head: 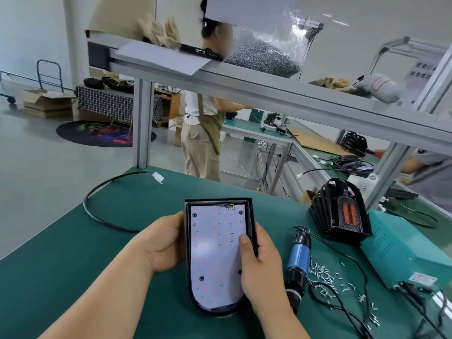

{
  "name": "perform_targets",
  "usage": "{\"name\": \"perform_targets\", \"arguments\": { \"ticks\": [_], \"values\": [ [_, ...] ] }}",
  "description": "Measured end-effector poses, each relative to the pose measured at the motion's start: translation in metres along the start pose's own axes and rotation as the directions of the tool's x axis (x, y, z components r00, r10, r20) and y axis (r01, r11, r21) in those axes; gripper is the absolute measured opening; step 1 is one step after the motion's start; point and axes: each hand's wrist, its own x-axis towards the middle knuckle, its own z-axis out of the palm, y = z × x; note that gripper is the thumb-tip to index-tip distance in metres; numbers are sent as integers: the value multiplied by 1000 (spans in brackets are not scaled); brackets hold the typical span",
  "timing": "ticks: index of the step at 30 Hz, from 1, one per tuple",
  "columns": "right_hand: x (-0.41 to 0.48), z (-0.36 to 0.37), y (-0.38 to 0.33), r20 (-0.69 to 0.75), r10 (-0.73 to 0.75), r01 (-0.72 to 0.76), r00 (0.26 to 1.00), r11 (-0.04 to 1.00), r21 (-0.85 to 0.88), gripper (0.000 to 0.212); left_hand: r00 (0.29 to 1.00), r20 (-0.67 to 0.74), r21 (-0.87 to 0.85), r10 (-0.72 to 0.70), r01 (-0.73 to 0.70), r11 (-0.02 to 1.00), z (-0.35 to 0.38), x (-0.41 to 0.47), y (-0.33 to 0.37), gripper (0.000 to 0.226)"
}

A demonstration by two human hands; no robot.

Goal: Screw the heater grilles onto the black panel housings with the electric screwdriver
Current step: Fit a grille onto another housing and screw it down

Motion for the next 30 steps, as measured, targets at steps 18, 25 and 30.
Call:
{"name": "perform_targets", "arguments": {
  "ticks": [18, 25, 30],
  "values": [
    [17, -7, 2, -155, -57, 81, 986, 985, 155, 30, 923, 87, -265, 375, -342, 902, 32, -15, 10, 29],
    [26, -31, -23, -140, 196, -104, 970, 866, 489, 61, 899, 111, -17, 424, -425, 905, 48, -22, 9, 23],
    [17, -60, -73, -5, -107, 104, 994, 954, 283, 26, 906, 175, 191, 386, -416, 889, 66, -28, -2, 25]
  ]
}}
